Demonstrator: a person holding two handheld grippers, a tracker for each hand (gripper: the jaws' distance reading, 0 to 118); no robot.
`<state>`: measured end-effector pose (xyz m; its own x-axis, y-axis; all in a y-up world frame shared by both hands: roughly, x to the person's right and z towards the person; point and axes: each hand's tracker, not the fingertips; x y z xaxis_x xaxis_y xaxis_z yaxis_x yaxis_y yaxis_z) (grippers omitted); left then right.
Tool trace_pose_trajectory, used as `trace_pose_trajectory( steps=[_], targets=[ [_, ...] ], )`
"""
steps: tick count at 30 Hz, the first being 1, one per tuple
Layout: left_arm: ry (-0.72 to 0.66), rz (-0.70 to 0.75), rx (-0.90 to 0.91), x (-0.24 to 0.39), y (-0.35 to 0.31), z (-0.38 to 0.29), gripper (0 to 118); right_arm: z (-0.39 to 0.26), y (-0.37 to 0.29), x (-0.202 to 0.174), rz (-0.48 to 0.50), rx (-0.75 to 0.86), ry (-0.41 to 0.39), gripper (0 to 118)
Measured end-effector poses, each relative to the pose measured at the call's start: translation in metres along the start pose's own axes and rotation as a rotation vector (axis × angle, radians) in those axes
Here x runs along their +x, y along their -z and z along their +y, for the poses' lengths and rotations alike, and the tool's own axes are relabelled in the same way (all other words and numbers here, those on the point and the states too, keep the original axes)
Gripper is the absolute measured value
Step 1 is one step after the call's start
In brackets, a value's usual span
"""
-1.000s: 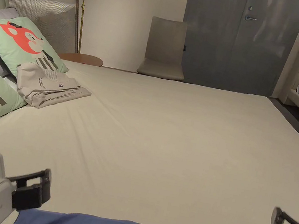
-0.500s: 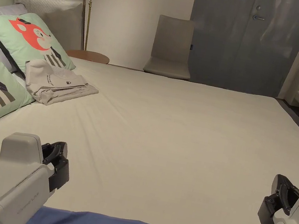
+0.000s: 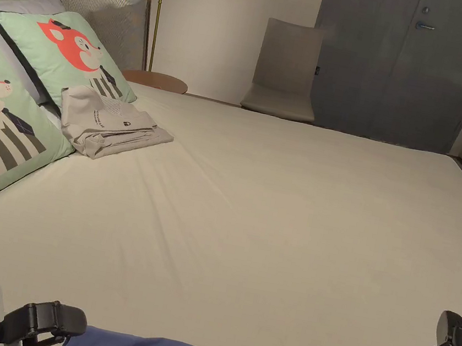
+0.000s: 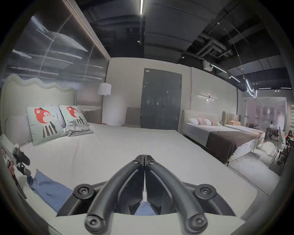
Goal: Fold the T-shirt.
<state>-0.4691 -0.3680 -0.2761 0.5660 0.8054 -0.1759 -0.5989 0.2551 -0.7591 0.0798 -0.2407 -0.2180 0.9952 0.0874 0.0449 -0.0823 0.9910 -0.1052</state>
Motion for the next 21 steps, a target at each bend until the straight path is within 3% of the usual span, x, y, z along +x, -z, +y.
trace_pose_trajectory(
  steps=[2,4,6,9,11,18,21],
  targets=[
    [-0.034,-0.038,-0.039,-0.008,0.012,0.000,109,0.000,0.002,-0.003,0.002,-0.012,-0.002,1],
    [-0.034,-0.019,-0.069,-0.007,0.024,-0.003,98,0.000,0.005,-0.006,0.006,-0.026,-0.003,1],
    [-0.005,-0.023,-0.067,-0.002,0.035,-0.010,69,-0.001,0.007,-0.008,0.009,-0.035,0.000,1],
    [0.028,0.015,-0.088,0.005,0.045,-0.013,38,0.000,0.010,-0.014,0.016,-0.045,-0.006,1],
    [0.052,0.047,-0.084,0.009,0.044,-0.014,4,0.000,0.010,-0.016,0.026,-0.050,-0.006,1],
    [0.044,0.008,-0.059,-0.003,0.006,0.004,3,0.003,0.012,-0.020,0.040,-0.051,-0.008,1],
    [0.035,0.066,0.018,-0.012,-0.030,0.016,3,0.005,0.011,-0.019,0.042,-0.043,-0.011,1]
  ],
)
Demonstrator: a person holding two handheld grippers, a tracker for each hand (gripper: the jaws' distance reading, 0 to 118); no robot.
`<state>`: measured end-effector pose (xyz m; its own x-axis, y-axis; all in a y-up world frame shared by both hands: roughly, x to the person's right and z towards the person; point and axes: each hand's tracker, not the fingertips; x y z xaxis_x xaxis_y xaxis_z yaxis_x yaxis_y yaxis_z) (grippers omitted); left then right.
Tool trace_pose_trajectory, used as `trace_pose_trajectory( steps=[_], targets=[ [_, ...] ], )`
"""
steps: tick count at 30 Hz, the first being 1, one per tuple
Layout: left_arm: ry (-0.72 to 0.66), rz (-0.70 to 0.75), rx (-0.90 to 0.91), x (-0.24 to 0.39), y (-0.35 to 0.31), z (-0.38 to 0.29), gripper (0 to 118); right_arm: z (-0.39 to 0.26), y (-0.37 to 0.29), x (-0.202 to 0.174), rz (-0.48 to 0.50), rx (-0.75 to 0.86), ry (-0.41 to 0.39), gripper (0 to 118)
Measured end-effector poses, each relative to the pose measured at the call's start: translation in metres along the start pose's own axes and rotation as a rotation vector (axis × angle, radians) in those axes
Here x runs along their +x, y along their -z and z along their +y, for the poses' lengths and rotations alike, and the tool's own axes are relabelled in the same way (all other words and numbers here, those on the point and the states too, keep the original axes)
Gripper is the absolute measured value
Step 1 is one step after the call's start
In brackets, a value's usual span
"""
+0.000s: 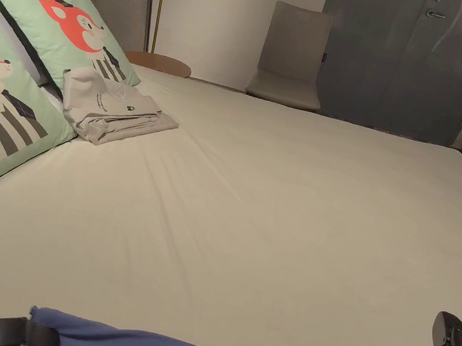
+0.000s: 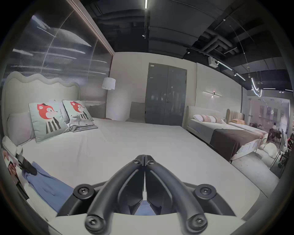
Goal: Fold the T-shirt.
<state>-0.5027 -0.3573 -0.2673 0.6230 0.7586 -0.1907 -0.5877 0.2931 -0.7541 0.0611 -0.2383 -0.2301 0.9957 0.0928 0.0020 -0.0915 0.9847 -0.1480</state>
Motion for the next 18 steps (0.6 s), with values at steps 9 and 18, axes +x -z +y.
trace_pose_trajectory(
  steps=[9,18],
  targets=[
    [0.071,0.043,0.103,0.029,-0.066,0.006,3,-0.004,-0.005,0.001,0.032,0.008,0.044,1],
    [0.218,-0.272,-0.142,0.135,0.042,-0.026,3,-0.010,-0.021,0.021,0.031,0.026,0.101,1]
  ],
)
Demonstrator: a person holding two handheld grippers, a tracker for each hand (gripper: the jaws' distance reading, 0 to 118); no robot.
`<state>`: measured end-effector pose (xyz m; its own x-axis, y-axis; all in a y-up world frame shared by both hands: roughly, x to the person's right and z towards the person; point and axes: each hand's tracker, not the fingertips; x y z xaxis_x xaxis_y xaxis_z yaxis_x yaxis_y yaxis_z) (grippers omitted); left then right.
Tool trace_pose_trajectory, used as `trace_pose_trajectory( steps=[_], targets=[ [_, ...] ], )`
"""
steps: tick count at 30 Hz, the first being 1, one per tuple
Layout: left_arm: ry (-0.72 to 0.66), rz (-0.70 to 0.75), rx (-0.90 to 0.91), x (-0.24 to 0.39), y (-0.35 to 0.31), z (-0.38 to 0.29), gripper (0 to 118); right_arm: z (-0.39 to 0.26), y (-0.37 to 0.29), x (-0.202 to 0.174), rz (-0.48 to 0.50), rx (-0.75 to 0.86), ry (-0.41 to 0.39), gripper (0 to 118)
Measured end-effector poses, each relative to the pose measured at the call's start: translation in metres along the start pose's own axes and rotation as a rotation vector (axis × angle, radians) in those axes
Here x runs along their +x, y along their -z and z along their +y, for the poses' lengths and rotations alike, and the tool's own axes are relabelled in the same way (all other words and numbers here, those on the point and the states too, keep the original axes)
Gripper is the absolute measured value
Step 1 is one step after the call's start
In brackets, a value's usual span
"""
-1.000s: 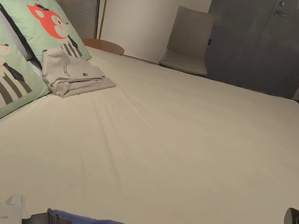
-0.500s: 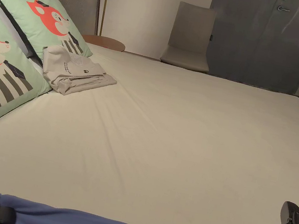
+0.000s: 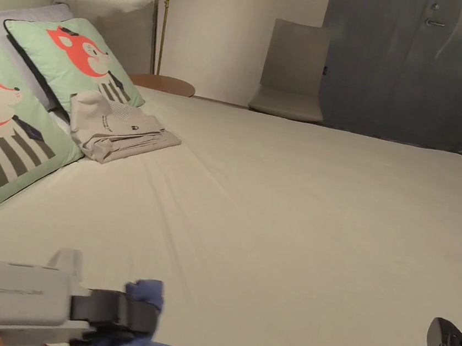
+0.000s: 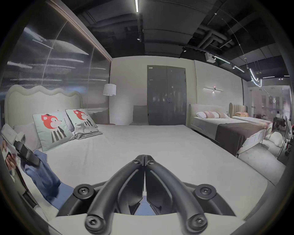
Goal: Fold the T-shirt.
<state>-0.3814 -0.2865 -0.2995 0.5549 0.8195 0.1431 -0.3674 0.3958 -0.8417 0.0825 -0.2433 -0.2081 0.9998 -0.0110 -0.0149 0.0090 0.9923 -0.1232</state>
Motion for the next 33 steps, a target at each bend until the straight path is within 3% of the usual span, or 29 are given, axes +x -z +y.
trace_pose_trajectory(
  steps=[8,9,10,11,13,15,16,19,20,22,23,33],
  targets=[
    [0.009,0.111,-0.150,0.000,0.138,-0.037,5,0.001,-0.022,0.043,-0.096,0.016,0.055,1],
    [0.017,0.143,-0.150,0.011,0.144,-0.048,13,0.001,-0.025,0.047,-0.107,0.017,0.060,1],
    [0.027,0.189,-0.148,0.011,0.150,-0.050,32,-0.001,-0.026,0.050,-0.115,0.018,0.066,1],
    [0.029,0.222,-0.141,0.012,0.154,-0.052,67,-0.001,-0.027,0.052,-0.119,0.017,0.068,1],
    [0.060,0.246,-0.116,0.021,0.150,-0.056,83,-0.003,-0.028,0.054,-0.125,0.016,0.069,1],
    [0.140,0.207,-0.048,0.033,0.133,-0.057,105,-0.005,-0.029,0.053,-0.126,0.014,0.058,1],
    [0.178,0.167,0.017,0.039,0.121,-0.056,109,-0.006,-0.030,0.053,-0.124,0.014,0.054,1],
    [0.217,0.250,0.194,0.049,0.097,-0.059,102,-0.009,-0.028,0.053,-0.110,0.010,0.067,1],
    [0.248,0.292,0.232,0.051,0.095,-0.063,79,-0.010,-0.027,0.052,-0.108,0.009,0.069,1],
    [0.385,0.454,0.253,0.055,0.104,-0.073,15,-0.012,-0.026,0.052,-0.102,0.005,0.081,1],
    [0.437,0.542,0.246,0.055,0.112,-0.081,1,-0.013,-0.026,0.052,-0.097,0.003,0.088,1],
    [0.615,0.546,-0.011,0.080,0.211,-0.156,1,-0.014,-0.036,0.062,-0.114,0.006,0.097,1]
  ],
)
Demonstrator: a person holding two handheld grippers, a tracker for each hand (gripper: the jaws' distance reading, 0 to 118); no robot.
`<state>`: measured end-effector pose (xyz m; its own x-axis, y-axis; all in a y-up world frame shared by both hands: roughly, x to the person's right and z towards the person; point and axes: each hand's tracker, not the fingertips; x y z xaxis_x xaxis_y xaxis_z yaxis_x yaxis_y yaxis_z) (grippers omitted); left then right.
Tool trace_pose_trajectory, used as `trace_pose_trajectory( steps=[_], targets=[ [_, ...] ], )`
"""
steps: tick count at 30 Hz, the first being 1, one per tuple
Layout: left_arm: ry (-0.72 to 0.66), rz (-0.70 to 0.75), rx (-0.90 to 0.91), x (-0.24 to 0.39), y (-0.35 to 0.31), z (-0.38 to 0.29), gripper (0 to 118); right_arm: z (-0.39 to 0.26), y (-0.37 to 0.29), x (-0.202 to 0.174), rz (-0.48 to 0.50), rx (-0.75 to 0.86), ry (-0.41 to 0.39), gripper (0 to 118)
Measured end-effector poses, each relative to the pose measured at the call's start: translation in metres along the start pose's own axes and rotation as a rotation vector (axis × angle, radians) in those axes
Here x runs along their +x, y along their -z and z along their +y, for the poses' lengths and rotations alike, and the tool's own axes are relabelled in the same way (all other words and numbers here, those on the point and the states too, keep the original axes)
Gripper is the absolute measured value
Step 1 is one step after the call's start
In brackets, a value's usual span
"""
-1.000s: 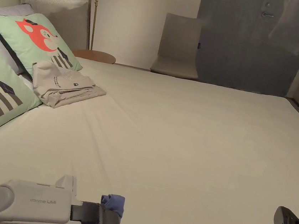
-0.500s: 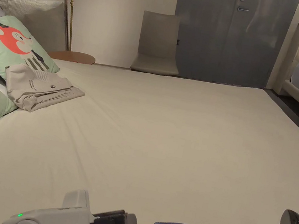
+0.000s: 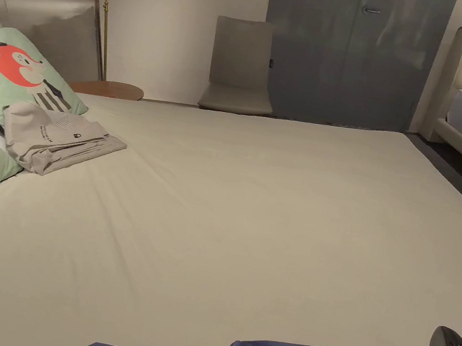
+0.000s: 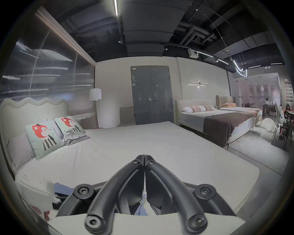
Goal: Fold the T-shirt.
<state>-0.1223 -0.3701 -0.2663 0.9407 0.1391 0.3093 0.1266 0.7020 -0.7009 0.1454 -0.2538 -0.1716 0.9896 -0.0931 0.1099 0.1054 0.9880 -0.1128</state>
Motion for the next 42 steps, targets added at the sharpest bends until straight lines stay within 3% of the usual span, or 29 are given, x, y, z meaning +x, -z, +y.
trace_pose_trajectory(
  steps=[3,6,9,15,19,20,22,23,24,30,34,38,41,42],
  targets=[
    [0.071,-0.008,0.046,0.024,0.002,0.000,1,0.002,-0.003,0.007,-0.016,0.006,-0.001,1],
    [-0.022,-0.185,0.012,0.028,0.002,0.008,1,0.003,-0.004,0.011,-0.028,0.008,0.000,1],
    [-0.068,-0.223,0.072,0.023,-0.008,0.016,1,0.005,-0.005,0.011,-0.031,0.013,0.002,1],
    [-0.407,-0.453,0.195,-0.077,-0.056,0.032,1,0.009,-0.001,0.005,-0.016,0.020,0.002,1],
    [-0.532,-0.513,0.206,-0.159,-0.085,0.025,4,0.006,0.002,-0.006,0.011,0.005,0.010,1],
    [-0.548,-0.511,0.189,-0.181,-0.087,0.022,18,0.005,0.003,-0.009,0.019,0.004,0.010,1],
    [-0.593,-0.510,0.152,-0.214,-0.093,0.015,67,0.004,0.005,-0.016,0.032,-0.002,0.005,1],
    [-0.624,-0.491,0.146,-0.230,-0.094,0.009,98,0.004,0.006,-0.019,0.039,-0.005,0.003,1],
    [-0.652,-0.471,0.143,-0.241,-0.095,0.003,113,0.003,0.007,-0.022,0.044,-0.006,0.002,1],
    [-0.865,-0.479,0.046,-0.282,-0.073,-0.031,110,0.003,0.011,-0.034,0.068,-0.017,-0.005,1],
    [-0.893,-0.527,-0.053,-0.268,-0.046,-0.042,105,0.003,0.011,-0.038,0.075,-0.025,-0.018,1],
    [-0.905,-0.562,-0.062,-0.266,-0.019,-0.043,68,0.006,0.010,-0.038,0.070,-0.025,-0.024,1],
    [-0.866,-0.482,-0.096,-0.251,-0.032,-0.038,54,0.007,0.010,-0.038,0.063,-0.024,-0.024,1],
    [-0.866,-0.428,-0.117,-0.251,-0.031,-0.040,35,0.006,0.010,-0.038,0.062,-0.024,-0.022,1]
  ],
)
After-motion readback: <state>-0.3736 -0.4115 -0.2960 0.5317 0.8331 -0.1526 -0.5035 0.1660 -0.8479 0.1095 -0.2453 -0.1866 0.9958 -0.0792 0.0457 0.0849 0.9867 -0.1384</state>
